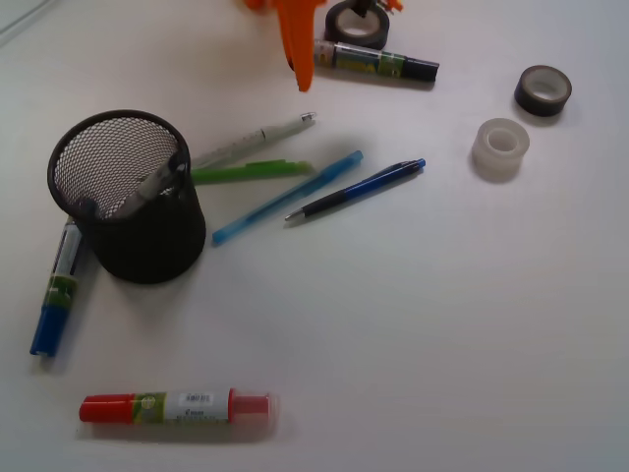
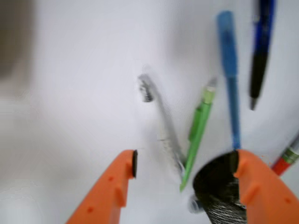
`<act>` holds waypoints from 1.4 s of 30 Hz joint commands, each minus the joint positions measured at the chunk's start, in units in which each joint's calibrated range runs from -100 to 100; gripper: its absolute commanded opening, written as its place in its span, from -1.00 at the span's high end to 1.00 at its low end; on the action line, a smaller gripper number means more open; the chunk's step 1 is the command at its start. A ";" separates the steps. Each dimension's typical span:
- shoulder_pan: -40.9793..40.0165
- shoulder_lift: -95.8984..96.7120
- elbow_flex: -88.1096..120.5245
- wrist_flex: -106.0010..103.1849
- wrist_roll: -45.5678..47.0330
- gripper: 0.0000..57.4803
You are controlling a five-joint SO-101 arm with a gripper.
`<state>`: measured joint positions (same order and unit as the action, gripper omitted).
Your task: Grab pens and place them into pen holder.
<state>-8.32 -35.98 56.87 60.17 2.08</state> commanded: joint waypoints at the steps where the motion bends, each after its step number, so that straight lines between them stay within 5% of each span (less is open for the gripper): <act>1: 0.44 8.90 -4.07 0.46 0.24 0.20; 22: 3.05 38.40 -21.82 0.81 0.98 0.21; 30: 5.45 39.84 -21.73 0.89 1.03 1.00; 42: 9.63 15.11 -21.28 7.72 -11.14 0.99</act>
<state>-1.22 -9.67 35.67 65.18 -5.10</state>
